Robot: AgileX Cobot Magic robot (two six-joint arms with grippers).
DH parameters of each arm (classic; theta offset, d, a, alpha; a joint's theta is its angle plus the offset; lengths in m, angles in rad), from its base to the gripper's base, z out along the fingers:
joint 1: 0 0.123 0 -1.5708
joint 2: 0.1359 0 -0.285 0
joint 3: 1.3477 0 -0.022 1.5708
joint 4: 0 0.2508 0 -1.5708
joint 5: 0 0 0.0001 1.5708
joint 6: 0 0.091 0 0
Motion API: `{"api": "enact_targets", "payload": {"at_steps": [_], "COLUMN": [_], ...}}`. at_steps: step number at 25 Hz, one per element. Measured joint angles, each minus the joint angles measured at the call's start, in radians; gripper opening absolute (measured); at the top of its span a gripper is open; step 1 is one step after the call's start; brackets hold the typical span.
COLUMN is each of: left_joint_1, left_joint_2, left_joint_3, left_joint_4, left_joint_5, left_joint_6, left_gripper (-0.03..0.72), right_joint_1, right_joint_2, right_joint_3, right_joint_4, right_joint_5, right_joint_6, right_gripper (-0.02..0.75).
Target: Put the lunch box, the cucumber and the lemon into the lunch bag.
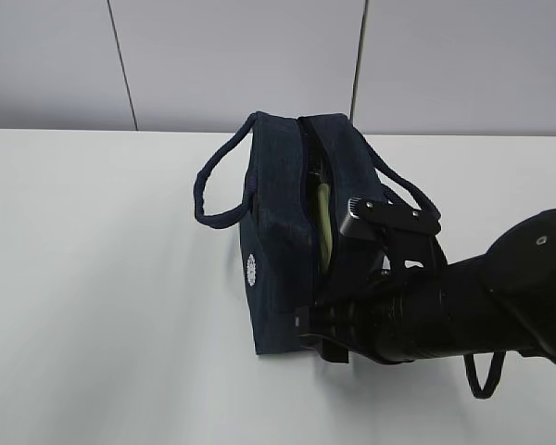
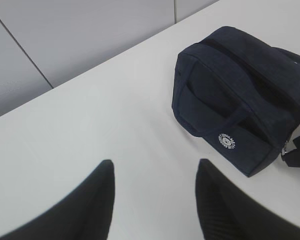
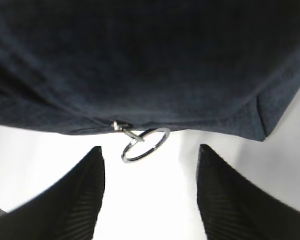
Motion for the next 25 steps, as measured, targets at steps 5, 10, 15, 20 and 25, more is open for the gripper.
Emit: {"api": "enact_targets", "payload": {"at_steps": [5, 10, 15, 20, 25], "left_joint_1": [0.0, 0.0, 0.0, 0.0, 0.0], "left_joint_2": [0.0, 0.0, 0.0, 0.0, 0.0], "left_joint_3": [0.0, 0.0, 0.0, 0.0, 0.0], "left_joint_4": [0.0, 0.0, 0.0, -0.002, -0.012], "left_joint_5": [0.0, 0.0, 0.001, 0.001, 0.001], "left_joint_6": [0.0, 0.0, 0.0, 0.0, 0.0], "left_gripper": [0.363, 0.363, 0.363, 0.363, 0.363], "right_joint_1": [0.0, 0.0, 0.0, 0.0, 0.0], "right_joint_2": [0.035, 0.076, 0.087, 0.087, 0.087], "right_joint_3": [-0.025, -0.059, -0.06, -0.06, -0.06], "right_joint_4": [0.0, 0.0, 0.016, 0.025, 0.027], "right_joint_5": [-0.004, -0.004, -0.014, -0.021, -0.021], "right_joint_6": [0.0, 0.0, 0.0, 0.0, 0.0], "right_gripper": [0.435, 0.435, 0.391, 0.288, 0.162]}}
